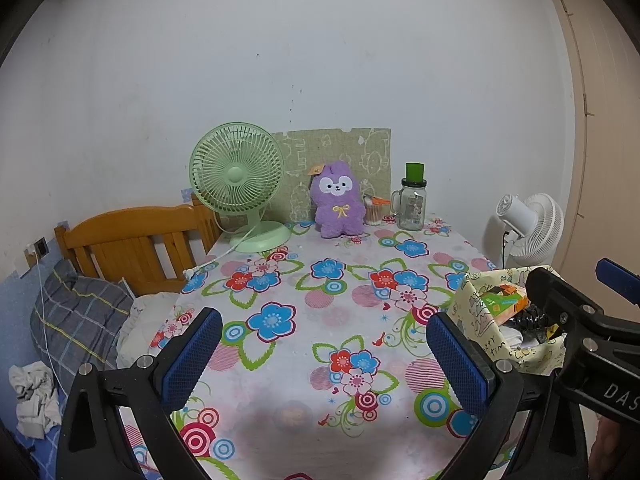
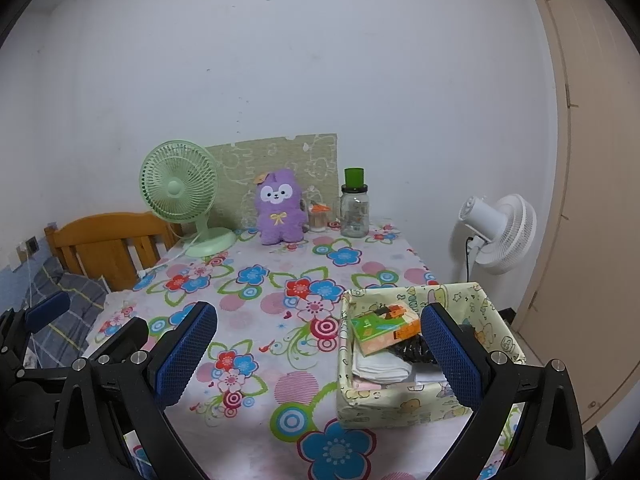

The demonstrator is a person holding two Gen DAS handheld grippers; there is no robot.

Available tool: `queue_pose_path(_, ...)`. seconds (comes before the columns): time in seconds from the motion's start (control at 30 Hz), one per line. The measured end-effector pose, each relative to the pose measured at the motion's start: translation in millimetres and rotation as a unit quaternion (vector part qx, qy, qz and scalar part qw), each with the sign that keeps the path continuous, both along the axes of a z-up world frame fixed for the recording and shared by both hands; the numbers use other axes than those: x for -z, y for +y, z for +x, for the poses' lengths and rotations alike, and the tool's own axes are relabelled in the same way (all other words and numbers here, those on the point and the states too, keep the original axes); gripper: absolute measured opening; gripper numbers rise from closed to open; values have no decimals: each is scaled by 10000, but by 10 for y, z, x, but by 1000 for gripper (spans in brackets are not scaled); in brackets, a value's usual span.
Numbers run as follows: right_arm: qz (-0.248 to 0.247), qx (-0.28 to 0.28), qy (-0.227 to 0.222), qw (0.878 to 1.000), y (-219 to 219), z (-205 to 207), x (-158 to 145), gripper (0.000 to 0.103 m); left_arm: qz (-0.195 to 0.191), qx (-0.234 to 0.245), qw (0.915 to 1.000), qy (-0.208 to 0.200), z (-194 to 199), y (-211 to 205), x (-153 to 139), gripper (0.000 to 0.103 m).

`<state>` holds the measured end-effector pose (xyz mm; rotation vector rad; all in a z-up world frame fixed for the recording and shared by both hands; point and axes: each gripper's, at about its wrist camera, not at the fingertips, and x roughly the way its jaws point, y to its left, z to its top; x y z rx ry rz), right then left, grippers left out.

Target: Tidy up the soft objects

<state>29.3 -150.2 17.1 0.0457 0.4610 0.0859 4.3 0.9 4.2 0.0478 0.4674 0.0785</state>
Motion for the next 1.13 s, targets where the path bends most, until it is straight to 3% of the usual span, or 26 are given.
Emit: queue_pose_path(1.13, 14, 137, -88, 9999, -88, 99, 27, 103, -87, 122, 9999, 9, 128, -70, 54, 103)
